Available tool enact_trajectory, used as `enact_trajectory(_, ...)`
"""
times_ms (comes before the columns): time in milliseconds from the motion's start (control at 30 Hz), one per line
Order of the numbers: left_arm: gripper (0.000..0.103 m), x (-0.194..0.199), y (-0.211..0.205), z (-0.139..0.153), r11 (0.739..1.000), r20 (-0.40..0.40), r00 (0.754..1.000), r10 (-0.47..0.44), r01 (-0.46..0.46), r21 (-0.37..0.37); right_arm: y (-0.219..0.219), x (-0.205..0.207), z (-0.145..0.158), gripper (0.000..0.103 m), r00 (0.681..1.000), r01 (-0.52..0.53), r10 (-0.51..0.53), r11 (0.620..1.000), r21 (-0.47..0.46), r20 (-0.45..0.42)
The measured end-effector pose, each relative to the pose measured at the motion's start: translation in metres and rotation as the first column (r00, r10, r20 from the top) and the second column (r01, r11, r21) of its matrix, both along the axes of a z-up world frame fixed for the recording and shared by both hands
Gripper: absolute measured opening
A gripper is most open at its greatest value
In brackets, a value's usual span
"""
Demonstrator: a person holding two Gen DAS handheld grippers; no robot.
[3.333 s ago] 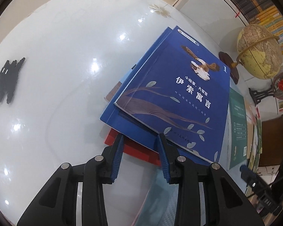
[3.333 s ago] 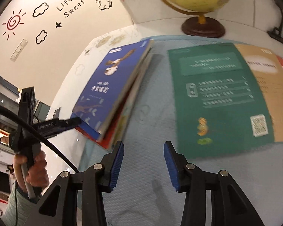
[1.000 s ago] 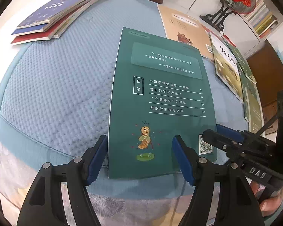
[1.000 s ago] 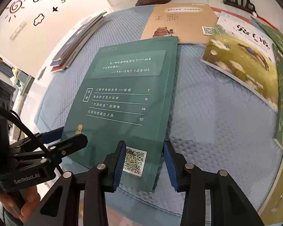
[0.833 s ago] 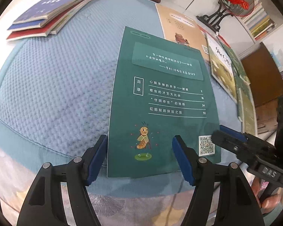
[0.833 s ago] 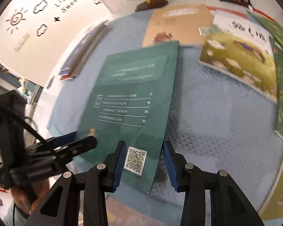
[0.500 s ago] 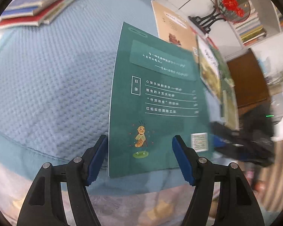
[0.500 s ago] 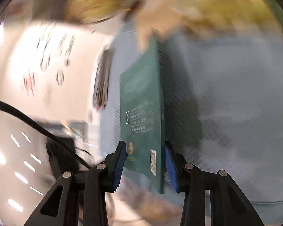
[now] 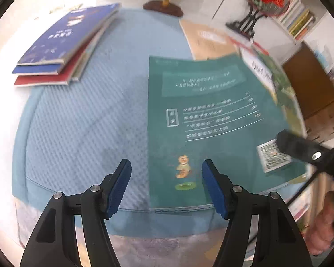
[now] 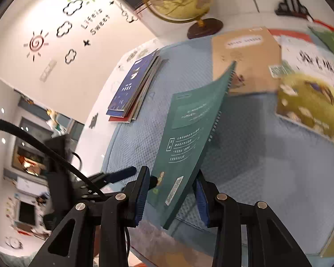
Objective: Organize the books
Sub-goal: 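Grip the green book's edge with both grippers and lift it upright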
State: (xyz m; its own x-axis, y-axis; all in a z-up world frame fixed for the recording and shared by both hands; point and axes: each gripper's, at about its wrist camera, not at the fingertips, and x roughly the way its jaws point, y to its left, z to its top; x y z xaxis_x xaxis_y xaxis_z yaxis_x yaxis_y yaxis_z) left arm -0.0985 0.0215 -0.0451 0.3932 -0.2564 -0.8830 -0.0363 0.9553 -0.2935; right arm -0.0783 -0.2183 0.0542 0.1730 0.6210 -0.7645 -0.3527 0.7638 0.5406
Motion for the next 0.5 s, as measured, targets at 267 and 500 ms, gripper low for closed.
enact_trajectory(267, 0.064, -0.005, 0.054, 0.021, 0.926, 0.036, 0.999, 0.039, -0.023, -0.377, 0.059, -0.006, 0.043, 0.039, 0.984, -0.112, 0.115, 0.993, -0.031, 0.132)
enact_trajectory(500, 0.064, -0.03, 0.122, 0.022, 0.897, 0.02, 0.985, 0.172, -0.148, -0.417, 0.116, 0.007, 0.042, 0.039, 0.98, -0.189, 0.181, 0.977, 0.102, 0.084)
